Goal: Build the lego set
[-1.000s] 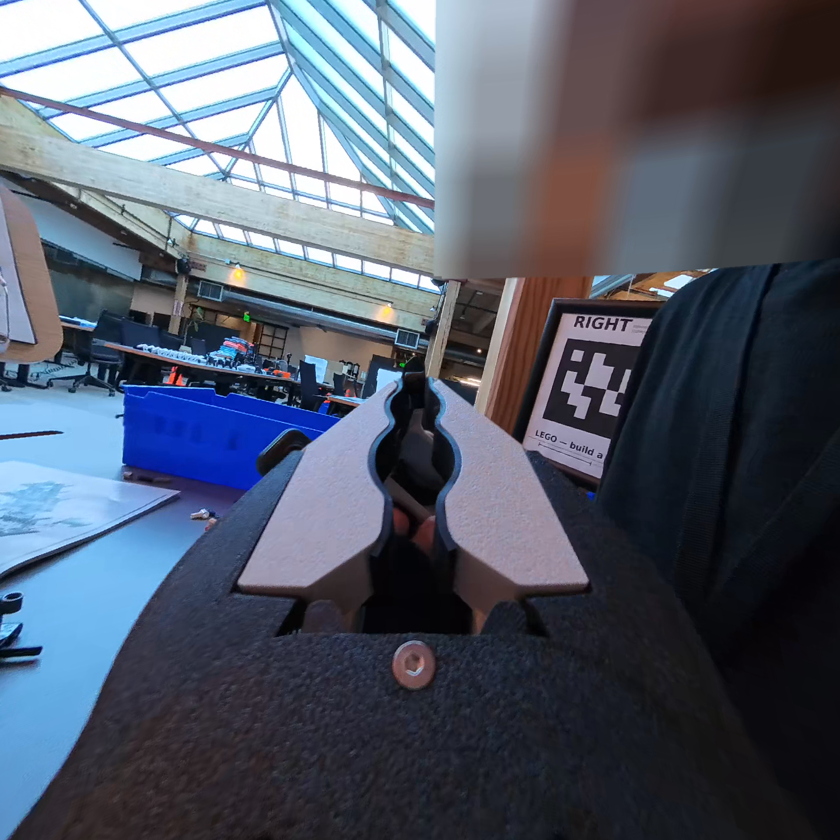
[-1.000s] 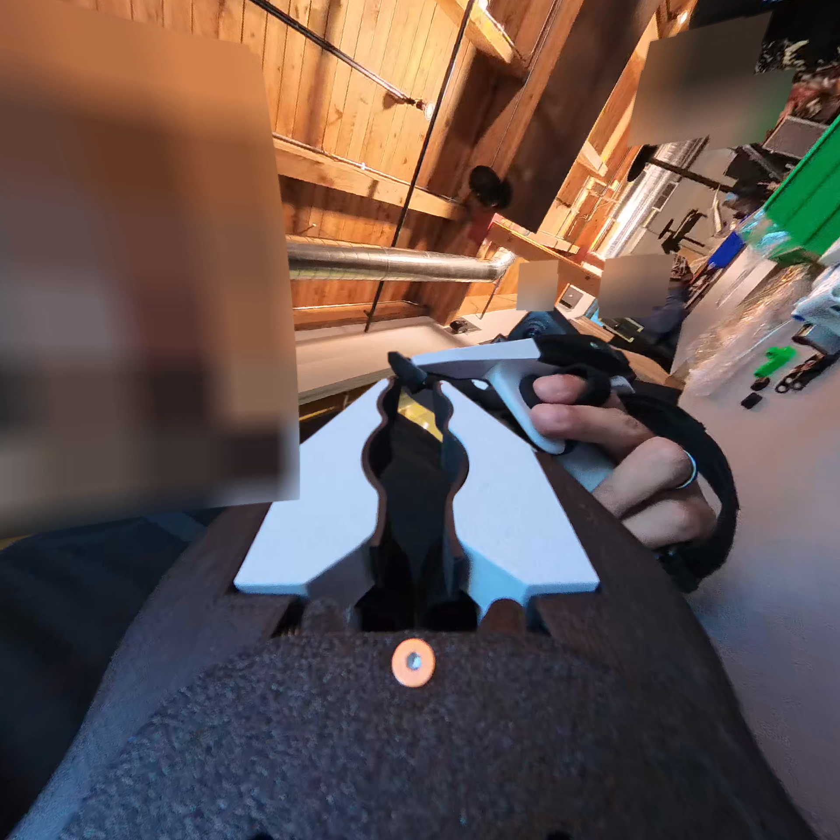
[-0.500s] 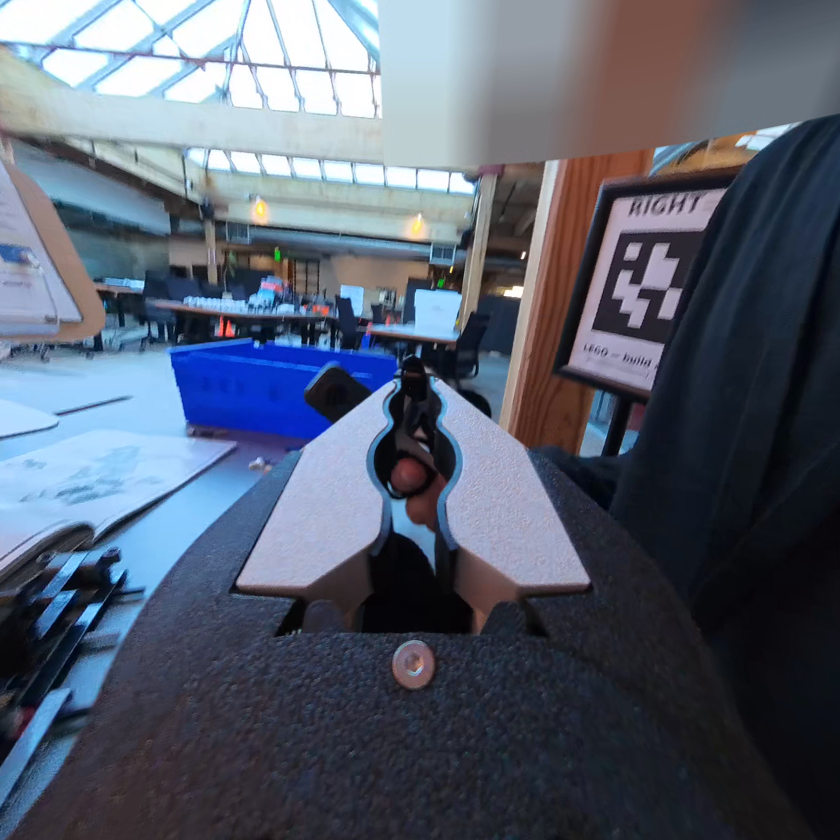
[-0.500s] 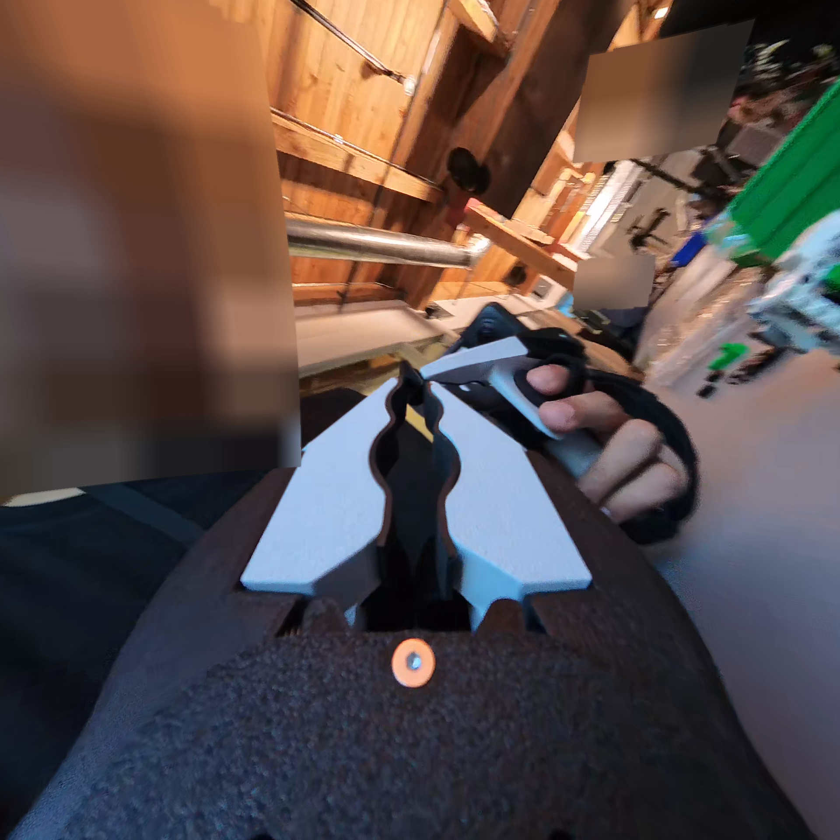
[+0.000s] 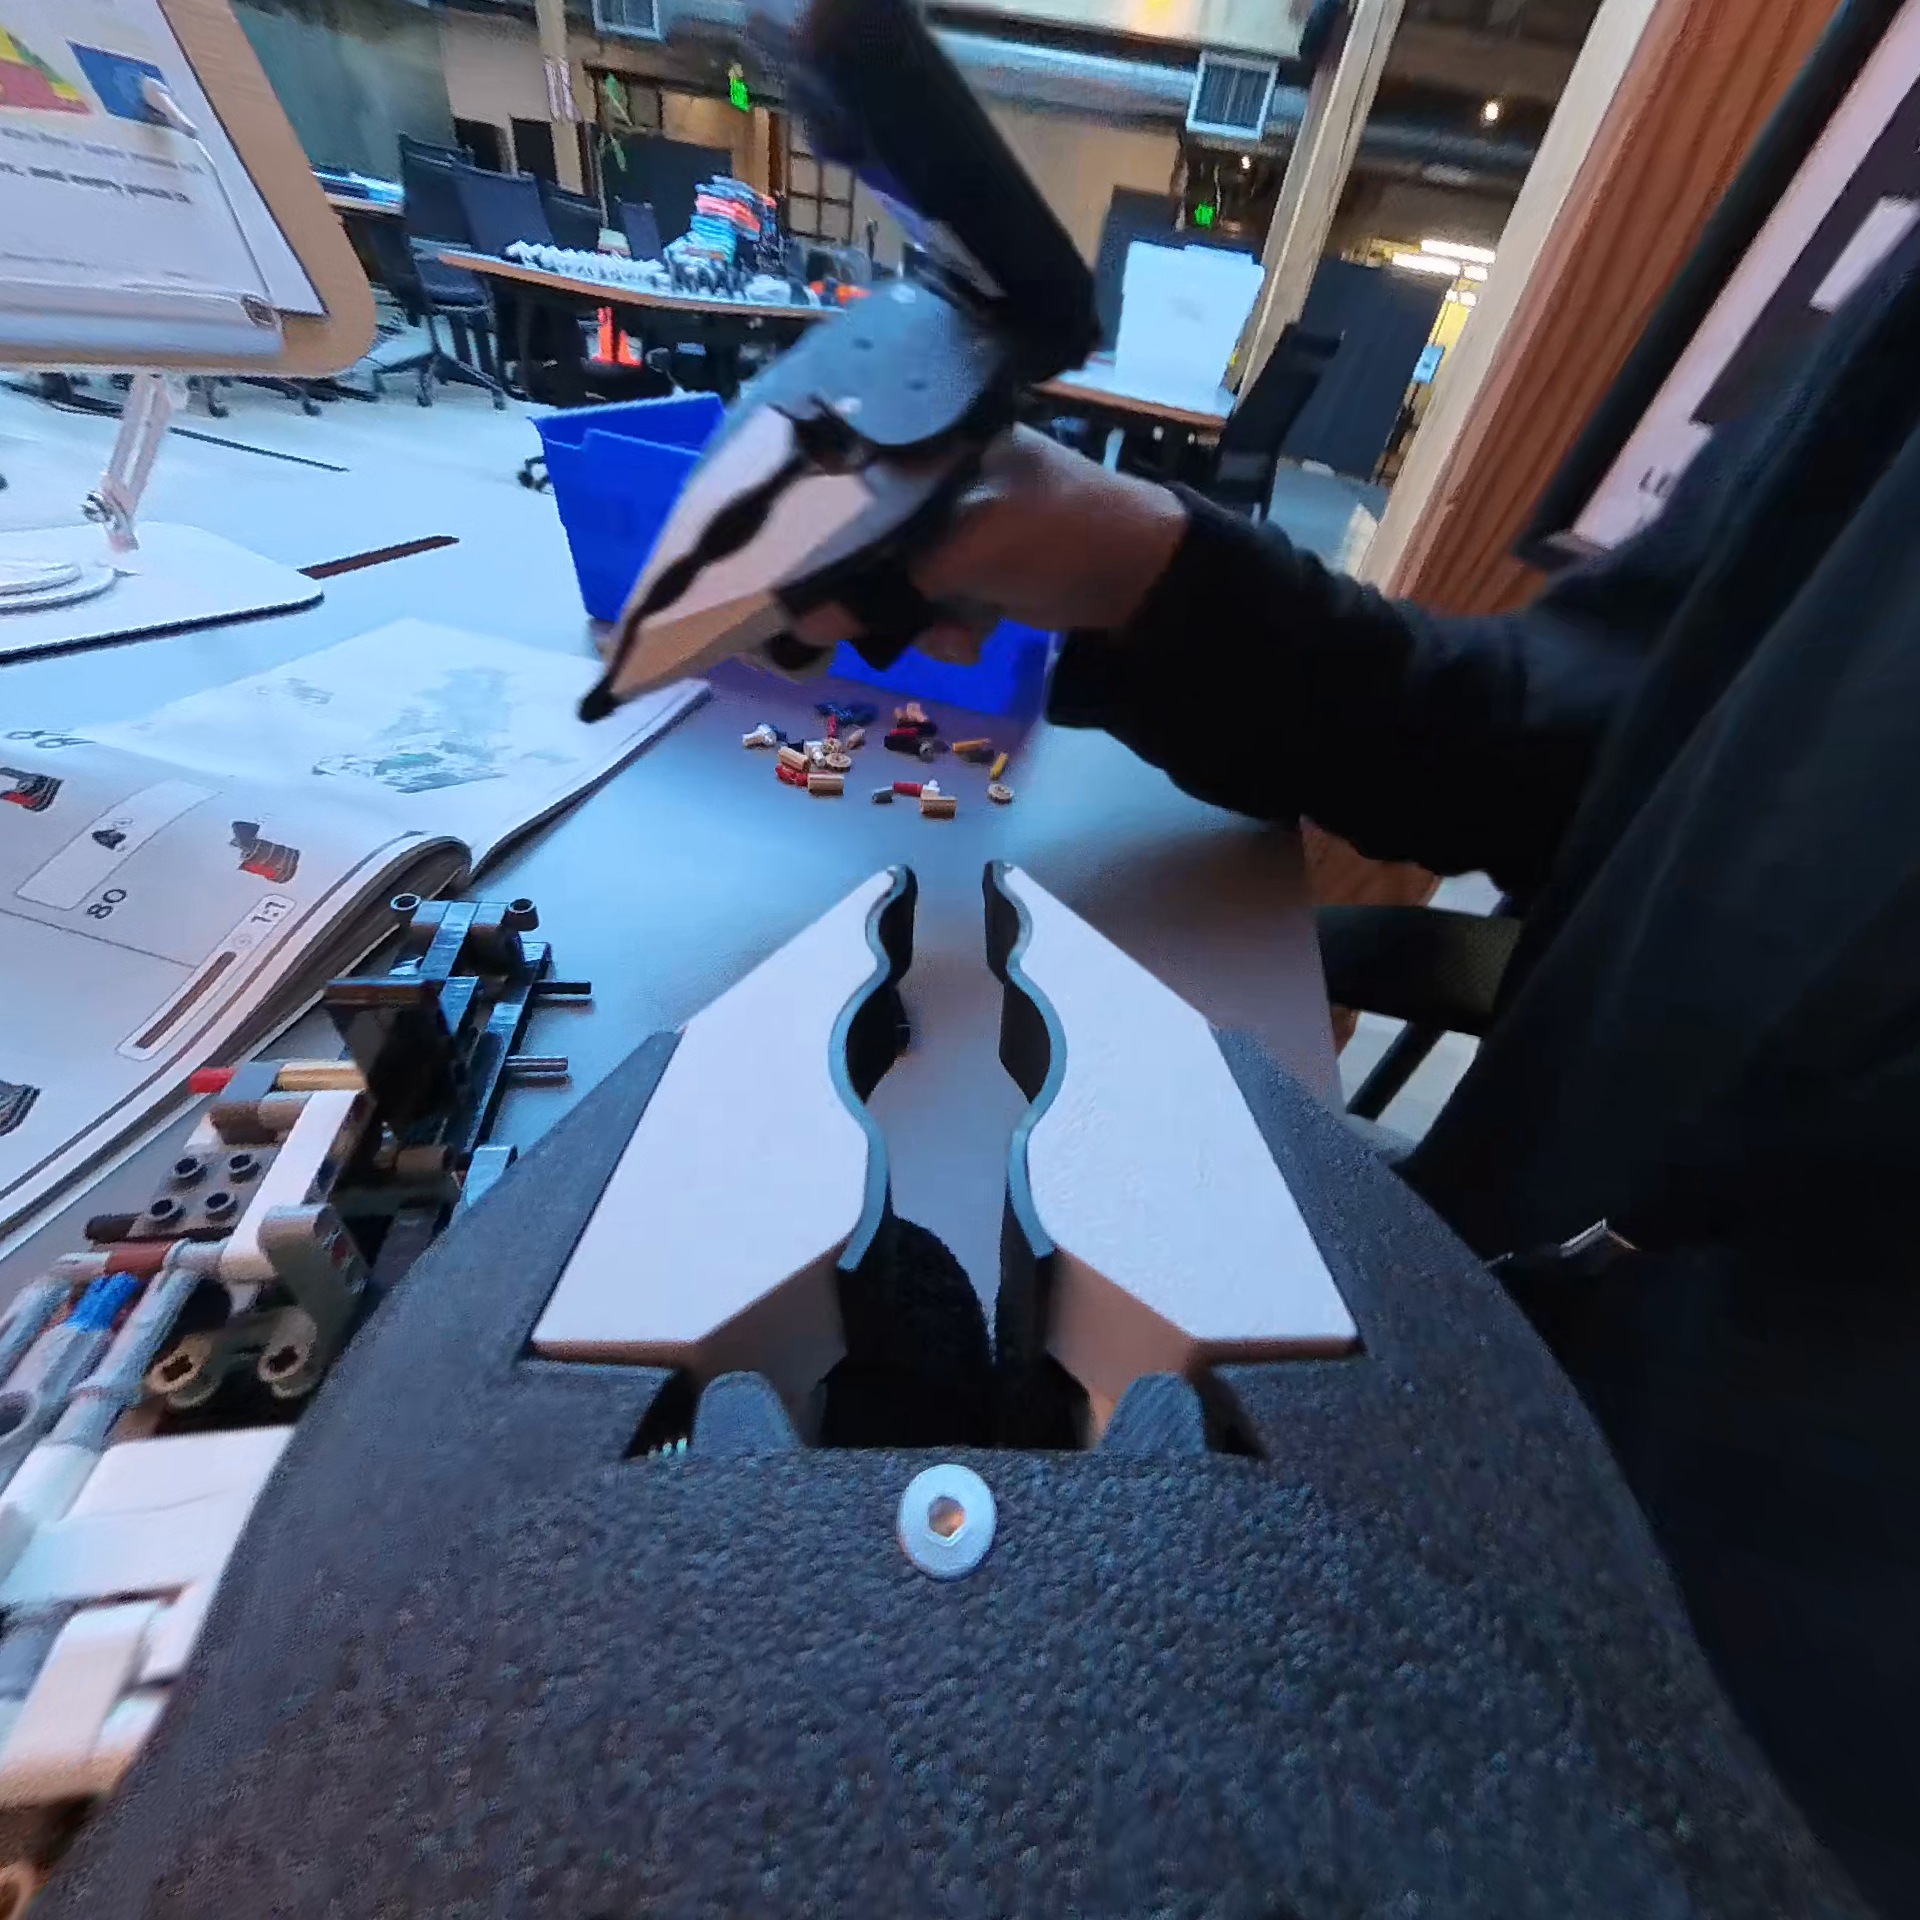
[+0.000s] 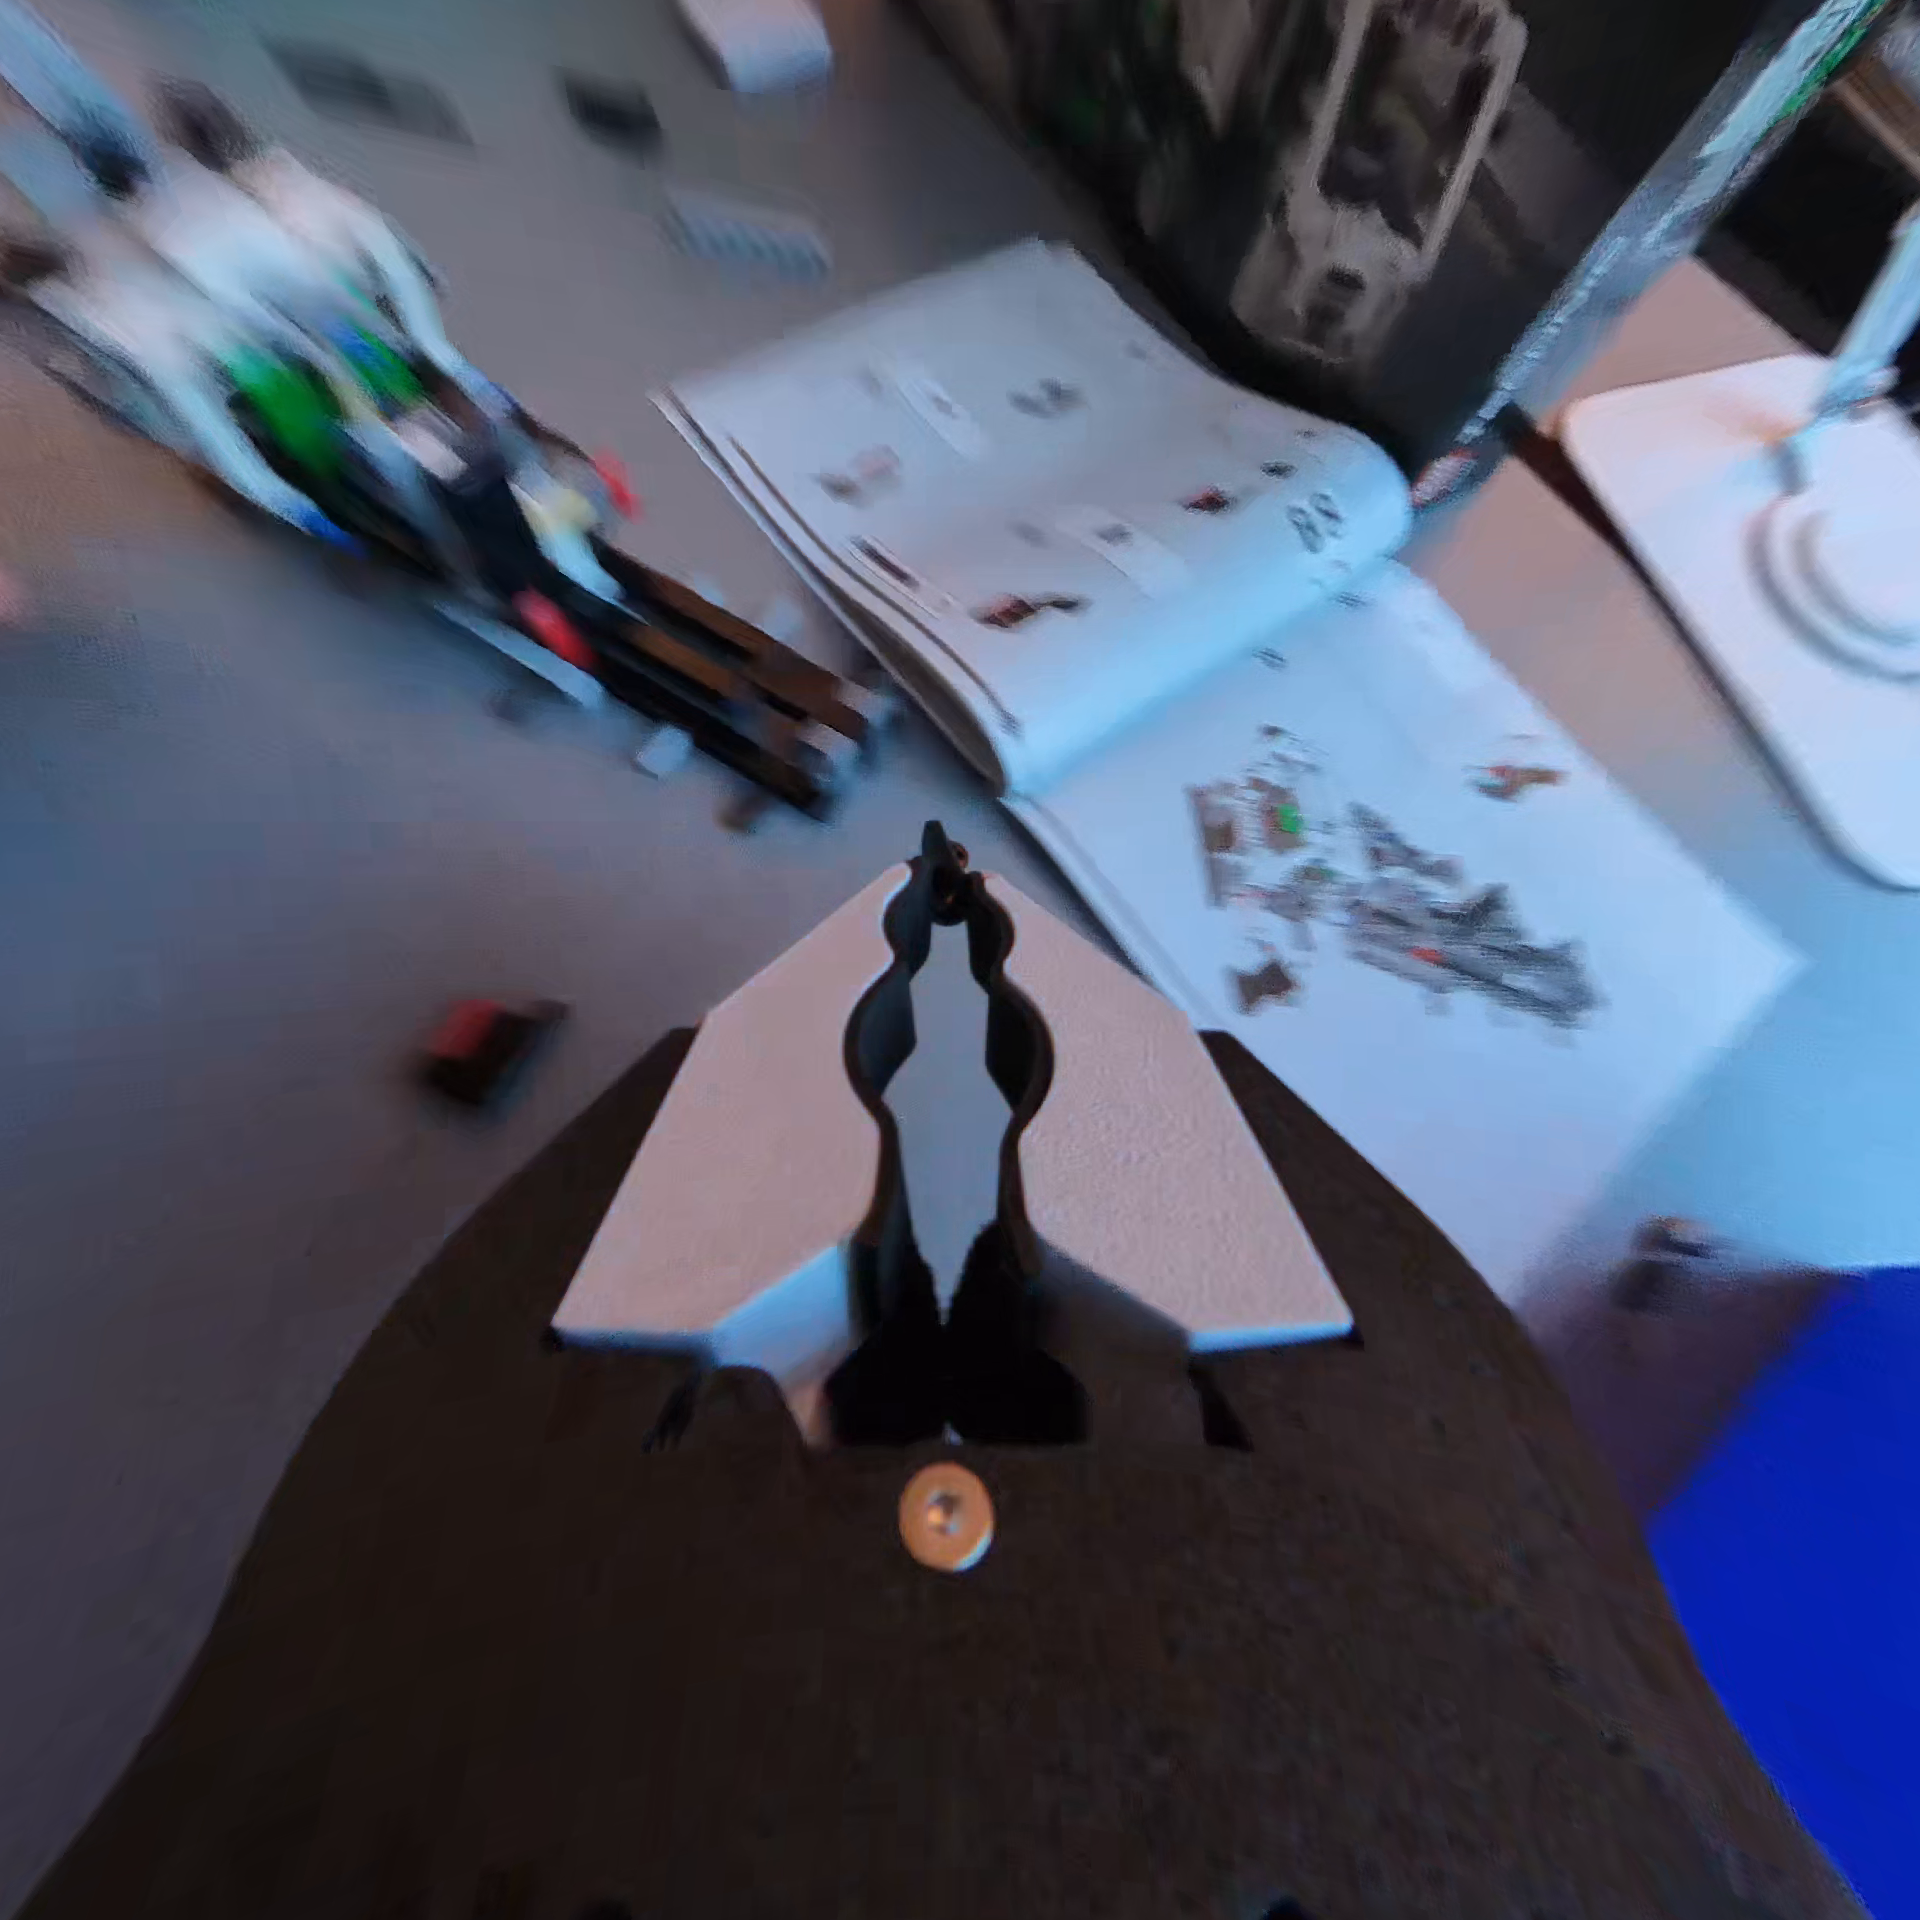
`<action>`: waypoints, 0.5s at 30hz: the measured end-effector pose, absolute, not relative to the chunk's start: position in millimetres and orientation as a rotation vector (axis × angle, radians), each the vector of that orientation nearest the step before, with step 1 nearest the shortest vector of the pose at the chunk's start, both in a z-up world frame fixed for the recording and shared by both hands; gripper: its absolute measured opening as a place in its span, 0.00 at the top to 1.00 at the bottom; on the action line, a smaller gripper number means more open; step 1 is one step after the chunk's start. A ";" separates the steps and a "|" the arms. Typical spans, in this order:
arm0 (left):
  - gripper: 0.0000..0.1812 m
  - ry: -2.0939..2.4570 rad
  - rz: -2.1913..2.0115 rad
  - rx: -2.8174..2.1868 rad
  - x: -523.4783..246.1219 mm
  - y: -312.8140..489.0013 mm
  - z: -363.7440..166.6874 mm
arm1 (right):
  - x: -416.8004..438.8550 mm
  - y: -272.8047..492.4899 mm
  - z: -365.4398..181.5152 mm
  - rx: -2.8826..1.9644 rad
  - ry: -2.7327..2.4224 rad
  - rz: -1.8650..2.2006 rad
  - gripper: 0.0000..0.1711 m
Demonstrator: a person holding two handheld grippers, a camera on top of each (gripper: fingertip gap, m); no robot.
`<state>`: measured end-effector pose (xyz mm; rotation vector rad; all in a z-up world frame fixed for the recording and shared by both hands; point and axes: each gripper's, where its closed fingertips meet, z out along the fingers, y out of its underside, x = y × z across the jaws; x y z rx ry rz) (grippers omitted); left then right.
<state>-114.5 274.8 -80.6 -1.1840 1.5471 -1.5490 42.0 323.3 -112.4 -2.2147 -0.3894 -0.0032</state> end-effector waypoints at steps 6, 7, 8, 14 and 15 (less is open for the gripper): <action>0.93 1.659 -1.522 -1.095 -99.8 258.1 -92.2 | 53.4 359.4 -141.3 -2.248 -0.462 -0.073 0.97; 0.94 1.663 -1.535 -1.079 -98.1 255.4 -91.0 | 53.9 361.7 -142.9 -2.234 -0.447 -0.072 0.97; 0.94 1.660 -1.556 -1.068 -96.5 253.7 -89.0 | 52.0 362.0 -143.7 -2.219 -0.453 -0.058 0.97; 0.95 1.499 -1.839 -1.125 -87.7 267.6 -64.3 | 30.8 355.7 -131.0 -2.080 -0.525 0.069 0.97; 0.95 1.453 -1.889 -1.144 -87.2 273.0 -60.4 | 31.5 355.1 -129.7 -2.073 -0.520 0.076 0.97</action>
